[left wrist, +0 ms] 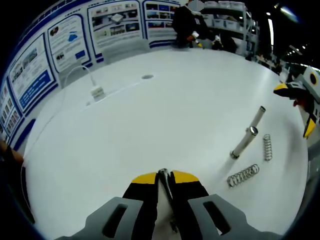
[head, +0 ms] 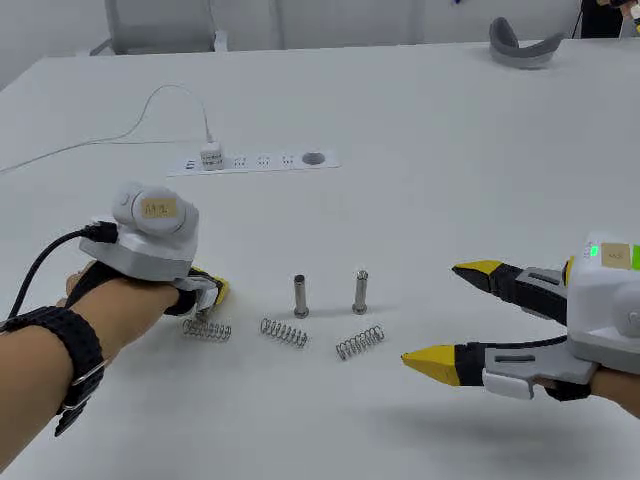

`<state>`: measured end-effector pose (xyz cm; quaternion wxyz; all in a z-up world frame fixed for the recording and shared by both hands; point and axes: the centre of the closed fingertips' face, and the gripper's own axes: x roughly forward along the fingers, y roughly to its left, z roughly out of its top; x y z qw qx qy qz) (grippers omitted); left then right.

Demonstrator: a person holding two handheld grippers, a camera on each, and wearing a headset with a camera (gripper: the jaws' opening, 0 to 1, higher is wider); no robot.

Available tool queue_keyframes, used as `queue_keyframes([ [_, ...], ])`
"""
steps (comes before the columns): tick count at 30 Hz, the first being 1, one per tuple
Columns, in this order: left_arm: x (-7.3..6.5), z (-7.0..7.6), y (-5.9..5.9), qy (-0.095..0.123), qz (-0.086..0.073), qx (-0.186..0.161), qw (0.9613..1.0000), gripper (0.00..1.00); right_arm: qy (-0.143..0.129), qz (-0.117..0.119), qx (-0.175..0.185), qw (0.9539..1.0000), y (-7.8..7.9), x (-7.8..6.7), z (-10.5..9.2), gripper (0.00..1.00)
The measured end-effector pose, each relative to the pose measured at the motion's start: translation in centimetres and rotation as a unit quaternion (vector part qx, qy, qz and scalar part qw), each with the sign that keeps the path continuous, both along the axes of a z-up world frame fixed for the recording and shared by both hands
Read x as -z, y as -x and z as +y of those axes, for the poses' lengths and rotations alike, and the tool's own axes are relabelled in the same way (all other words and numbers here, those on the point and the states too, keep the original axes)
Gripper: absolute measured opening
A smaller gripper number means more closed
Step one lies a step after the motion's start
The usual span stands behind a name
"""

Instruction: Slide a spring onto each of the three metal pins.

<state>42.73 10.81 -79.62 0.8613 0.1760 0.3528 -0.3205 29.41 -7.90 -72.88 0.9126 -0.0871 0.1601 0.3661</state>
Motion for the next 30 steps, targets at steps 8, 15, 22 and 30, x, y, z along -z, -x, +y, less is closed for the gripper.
queue_keyframes([
  [8, 0.2, -0.3, -0.2, -0.009, 0.003, 0.004, 0.9999, 0.10, 0.001, 0.003, -0.001, 1.0000, 0.1, 0.3, -0.1, 0.75],
  [15, 0.2, -0.4, -0.1, -0.010, 0.008, 0.002, 0.9999, 0.10, -0.002, 0.003, 0.000, 1.0000, 0.1, 0.4, -0.1, 0.75],
  [22, 0.2, -0.4, -0.1, -0.017, 0.004, 0.002, 0.9999, 0.08, -0.004, 0.002, 0.000, 1.0000, 0.0, 0.3, -0.1, 0.75],
  [30, -0.9, -0.4, 0.0, 0.001, -0.003, -0.002, 1.0000, 0.07, -0.005, -0.002, 0.003, 1.0000, 0.0, 0.1, -0.3, 0.75],
])
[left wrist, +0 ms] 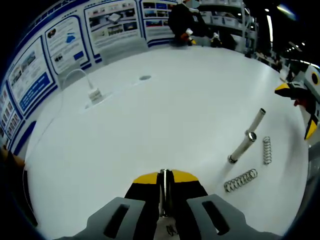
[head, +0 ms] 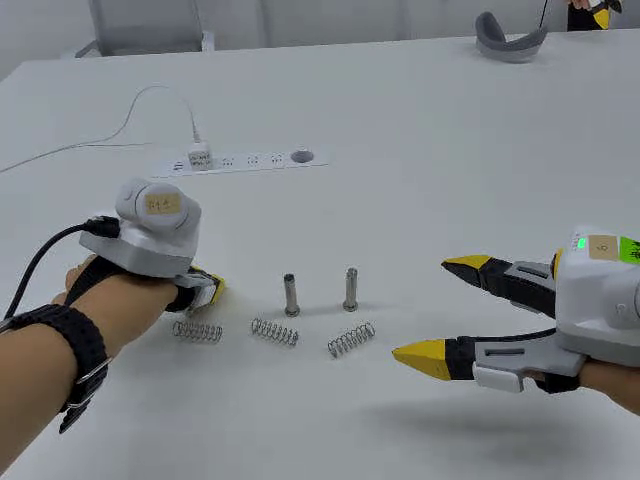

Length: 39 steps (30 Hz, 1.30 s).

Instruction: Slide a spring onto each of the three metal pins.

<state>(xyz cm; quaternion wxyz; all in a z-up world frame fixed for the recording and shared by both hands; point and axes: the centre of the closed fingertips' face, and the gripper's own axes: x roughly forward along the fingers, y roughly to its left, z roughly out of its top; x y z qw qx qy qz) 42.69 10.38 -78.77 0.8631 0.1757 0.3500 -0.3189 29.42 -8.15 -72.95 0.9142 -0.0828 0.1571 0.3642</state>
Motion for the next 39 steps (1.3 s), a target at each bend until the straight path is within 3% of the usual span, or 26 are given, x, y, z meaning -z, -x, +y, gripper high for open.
queue_keyframes([
  [6, -1.3, 0.1, 0.1, 0.016, -0.008, -0.002, 0.9998, 0.07, 0.002, 0.000, -0.003, 1.0000, 0.0, -0.1, 0.2, 0.75],
  [21, -3.5, 0.5, 1.9, 0.047, -0.023, -0.005, 0.9986, 0.07, 0.004, -0.005, -0.011, 0.9999, 0.2, -0.6, 1.0, 0.75],
  [39, -3.8, 1.1, 3.4, 0.058, -0.022, -0.014, 0.9980, 0.08, 0.007, -0.006, -0.021, 0.9997, 0.5, -0.7, 1.4, 0.75],
])
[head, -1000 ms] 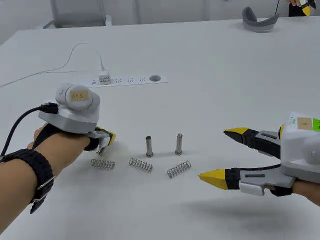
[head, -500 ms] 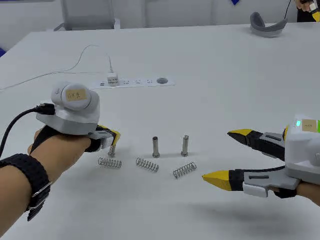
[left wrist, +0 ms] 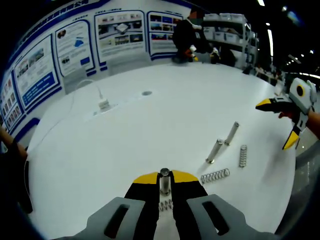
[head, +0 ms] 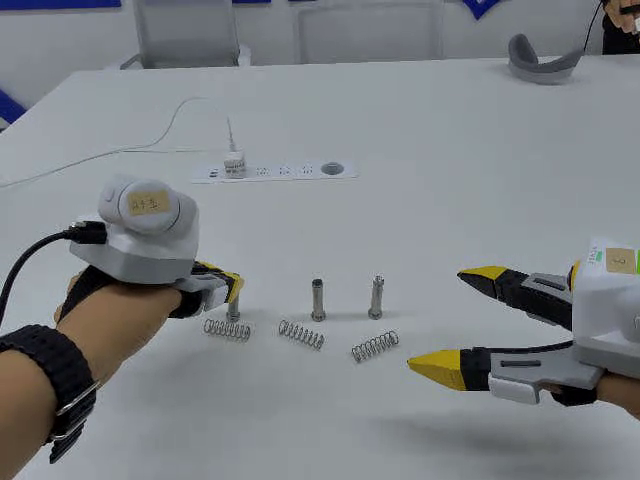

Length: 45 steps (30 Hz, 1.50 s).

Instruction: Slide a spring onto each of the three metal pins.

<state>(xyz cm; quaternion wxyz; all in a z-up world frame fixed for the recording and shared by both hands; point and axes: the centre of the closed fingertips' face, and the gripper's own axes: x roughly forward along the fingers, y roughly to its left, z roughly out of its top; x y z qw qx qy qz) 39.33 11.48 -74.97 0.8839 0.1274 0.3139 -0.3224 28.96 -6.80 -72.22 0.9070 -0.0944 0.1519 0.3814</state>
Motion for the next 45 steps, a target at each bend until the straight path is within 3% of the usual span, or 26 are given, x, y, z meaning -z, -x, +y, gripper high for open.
queue_keyframes([
  [12, 0.0, 0.4, 0.7, 0.005, 0.001, -0.005, 1.0000, 0.08, 0.003, 0.001, -0.007, 1.0000, 0.1, 0.1, 0.3, 0.75],
  [23, 0.0, 0.3, 0.9, 0.002, -0.015, 0.004, 0.9999, 0.09, 0.004, -0.003, -0.009, 0.9999, 0.0, -0.2, 0.5, 0.76],
  [34, -0.5, 0.5, 1.2, 0.010, -0.030, 0.013, 0.9994, 0.19, 0.005, -0.004, -0.008, 1.0000, 0.0, -0.2, 0.4, 0.76],
  [38, -0.8, 0.7, 1.6, 0.013, -0.038, 0.027, 0.9988, 0.23, 0.006, -0.004, -0.007, 1.0000, 0.0, -0.2, 0.4, 0.76],
  [45, -0.7, 1.3, 2.6, 0.018, -0.039, 0.051, 0.9978, 0.27, 0.007, -0.004, -0.007, 0.9999, -0.1, -0.2, 0.4, 0.76],
])
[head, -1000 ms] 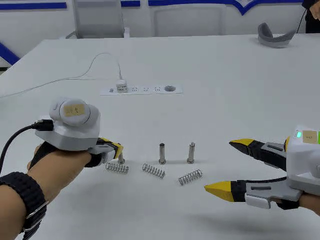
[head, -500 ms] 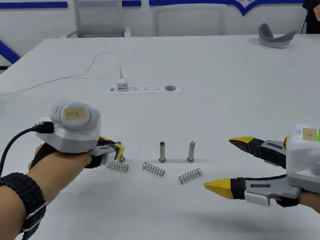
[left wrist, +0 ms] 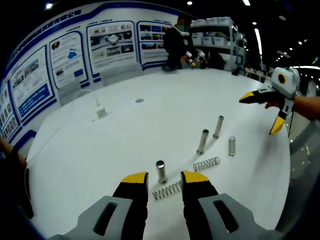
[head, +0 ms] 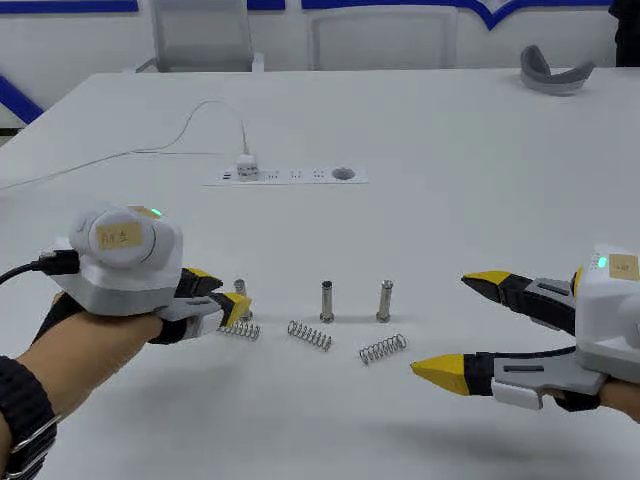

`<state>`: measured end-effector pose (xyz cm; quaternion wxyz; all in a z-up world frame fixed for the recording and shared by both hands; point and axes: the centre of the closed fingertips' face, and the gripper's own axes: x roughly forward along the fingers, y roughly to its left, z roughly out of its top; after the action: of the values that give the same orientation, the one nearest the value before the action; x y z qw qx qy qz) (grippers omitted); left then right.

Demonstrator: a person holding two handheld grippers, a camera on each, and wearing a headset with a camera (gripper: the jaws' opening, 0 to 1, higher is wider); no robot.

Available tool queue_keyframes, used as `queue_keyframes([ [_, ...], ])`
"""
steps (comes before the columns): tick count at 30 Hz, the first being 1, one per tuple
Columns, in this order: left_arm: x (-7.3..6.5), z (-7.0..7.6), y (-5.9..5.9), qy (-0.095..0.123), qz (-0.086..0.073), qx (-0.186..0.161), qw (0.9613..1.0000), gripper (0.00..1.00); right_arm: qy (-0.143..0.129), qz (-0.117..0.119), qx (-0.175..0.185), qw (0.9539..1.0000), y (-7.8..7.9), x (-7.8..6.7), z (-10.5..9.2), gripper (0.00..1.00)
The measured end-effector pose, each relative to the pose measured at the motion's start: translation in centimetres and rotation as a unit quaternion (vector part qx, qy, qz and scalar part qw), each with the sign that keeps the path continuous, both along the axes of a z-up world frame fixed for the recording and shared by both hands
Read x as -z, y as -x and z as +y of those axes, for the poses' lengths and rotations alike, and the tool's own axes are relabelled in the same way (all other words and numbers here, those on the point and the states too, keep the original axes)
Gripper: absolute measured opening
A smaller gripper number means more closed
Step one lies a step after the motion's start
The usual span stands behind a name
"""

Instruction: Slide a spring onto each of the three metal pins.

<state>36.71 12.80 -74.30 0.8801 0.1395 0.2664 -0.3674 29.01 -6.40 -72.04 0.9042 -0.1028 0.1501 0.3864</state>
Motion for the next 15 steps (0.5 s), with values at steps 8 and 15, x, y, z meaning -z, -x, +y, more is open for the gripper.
queue_keyframes([
  [8, 0.8, 0.2, 0.9, 0.009, 0.005, 0.041, 0.9991, 0.28, 0.001, 0.001, -0.001, 1.0000, 0.0, 0.1, 0.1, 0.76],
  [15, 1.9, 0.2, 1.2, 0.000, 0.005, 0.081, 0.9967, 0.29, 0.003, 0.004, 0.001, 1.0000, 0.0, 0.3, 0.0, 0.76],
])
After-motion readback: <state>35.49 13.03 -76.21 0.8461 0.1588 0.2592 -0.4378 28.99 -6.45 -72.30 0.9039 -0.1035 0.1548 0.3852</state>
